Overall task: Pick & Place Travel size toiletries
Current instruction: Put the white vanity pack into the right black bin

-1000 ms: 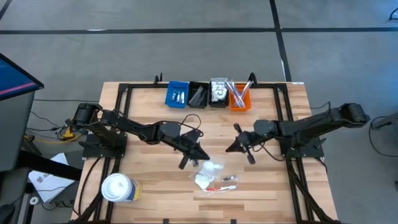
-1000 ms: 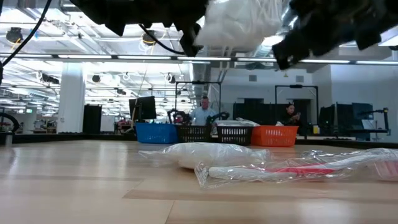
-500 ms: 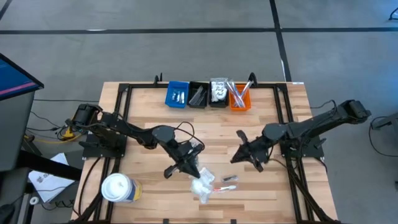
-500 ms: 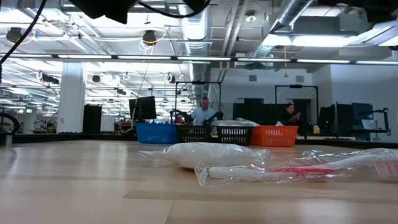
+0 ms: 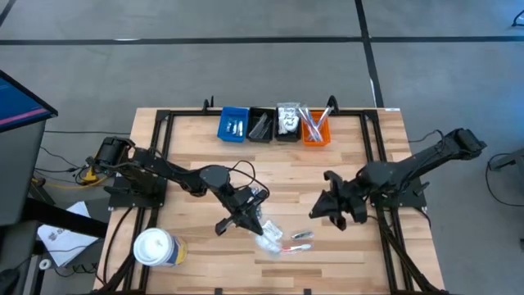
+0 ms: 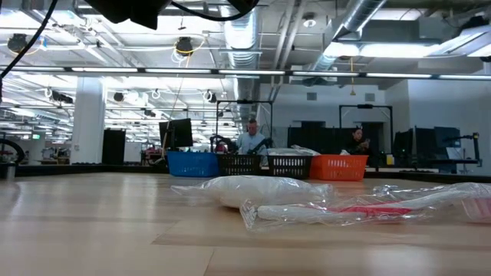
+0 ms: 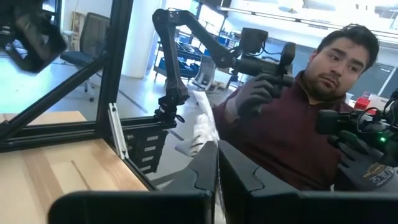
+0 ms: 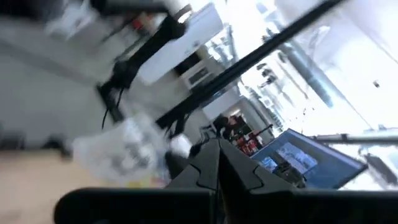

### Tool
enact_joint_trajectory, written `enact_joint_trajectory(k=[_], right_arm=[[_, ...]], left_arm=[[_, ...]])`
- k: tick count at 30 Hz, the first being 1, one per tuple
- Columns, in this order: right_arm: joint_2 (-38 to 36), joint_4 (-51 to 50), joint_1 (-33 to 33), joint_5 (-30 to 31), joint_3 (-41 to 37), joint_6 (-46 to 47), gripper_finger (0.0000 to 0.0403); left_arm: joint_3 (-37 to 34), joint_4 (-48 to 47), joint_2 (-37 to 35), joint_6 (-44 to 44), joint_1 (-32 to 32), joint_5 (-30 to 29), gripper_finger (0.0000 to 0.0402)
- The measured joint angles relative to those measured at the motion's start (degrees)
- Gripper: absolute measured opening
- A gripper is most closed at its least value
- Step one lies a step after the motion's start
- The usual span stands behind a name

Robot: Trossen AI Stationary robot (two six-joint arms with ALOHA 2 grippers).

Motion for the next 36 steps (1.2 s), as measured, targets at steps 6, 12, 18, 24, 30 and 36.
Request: enact_joint_trajectory(k=[6, 12, 18, 24, 30, 36], right_arm=[[0.06, 6.6, 0.27, -3.23, 0.02, 18.58, 0.0001], [0.0, 3.94, 2.63, -4.35, 0.02, 6.82, 0.0001], [0.09, -4.62, 5.57, 3.75, 0.0, -13.34, 0.0004], [3.43, -6.02, 7.1, 15.35, 0.0, -20.12, 0.0061], [12.02, 1.22, 8.57, 28.69, 0.23, -35.03, 0.0132], [19.47, 1.97, 8.95, 34.38, 5.54, -44.53, 0.0177]], left_arm=[[0.0, 0.31, 0.0, 0.0, 0.0, -0.14, 0.0001], [0.0, 0.7, 0.0, -0.11, 0.0, -0.42, 0.0001], [0.0, 0.71, 0.0, -0.15, 0.0, -0.41, 0.0001], [0.02, 0.6, 0.93, -3.56, 0.11, -0.39, 0.0001], [0.06, 0.53, 1.45, -5.7, 0.44, -0.37, 0.0001], [0.07, 0.68, 1.44, -5.79, 0.44, -0.34, 0.0001]])
